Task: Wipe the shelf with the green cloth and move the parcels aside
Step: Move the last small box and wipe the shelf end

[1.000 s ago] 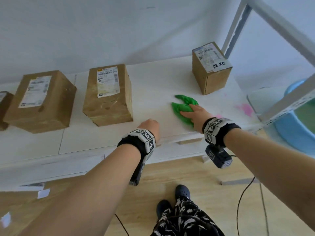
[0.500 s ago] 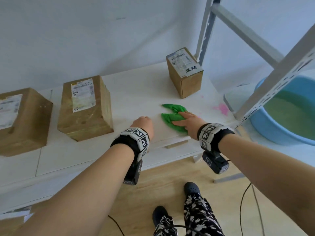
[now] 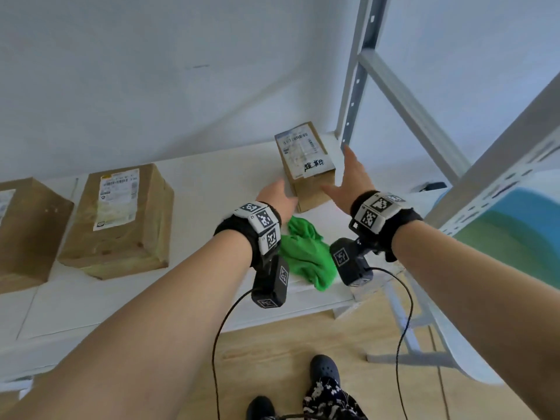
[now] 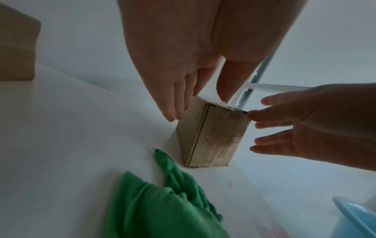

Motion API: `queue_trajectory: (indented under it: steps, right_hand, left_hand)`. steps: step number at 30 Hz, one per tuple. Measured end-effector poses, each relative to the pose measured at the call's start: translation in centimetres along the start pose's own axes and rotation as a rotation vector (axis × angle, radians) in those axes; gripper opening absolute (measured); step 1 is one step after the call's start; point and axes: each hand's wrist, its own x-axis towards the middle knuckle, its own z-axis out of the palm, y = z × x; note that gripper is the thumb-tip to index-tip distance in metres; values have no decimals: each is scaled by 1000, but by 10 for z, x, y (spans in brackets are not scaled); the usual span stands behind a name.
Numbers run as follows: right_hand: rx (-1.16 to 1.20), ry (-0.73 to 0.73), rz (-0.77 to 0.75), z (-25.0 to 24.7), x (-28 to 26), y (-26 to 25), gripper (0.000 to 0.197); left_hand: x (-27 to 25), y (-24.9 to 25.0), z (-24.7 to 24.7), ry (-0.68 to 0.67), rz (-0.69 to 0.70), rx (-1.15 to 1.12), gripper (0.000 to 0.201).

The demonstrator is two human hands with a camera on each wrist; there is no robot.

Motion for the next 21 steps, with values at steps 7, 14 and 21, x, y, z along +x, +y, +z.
queue_trajectory:
  steps: [7, 14, 21]
  right_hand:
    - [25, -42, -61, 15, 16, -6, 32]
    - [54, -84, -175, 48, -12, -41, 51]
    - [-29, -216, -193, 90, -55, -70, 59]
  left_hand:
    - [15, 9, 9, 11, 35, -228, 45]
    - [-14, -34, -23, 147, 39, -225, 44]
    - [-49, -99, -44, 178, -1, -174, 40]
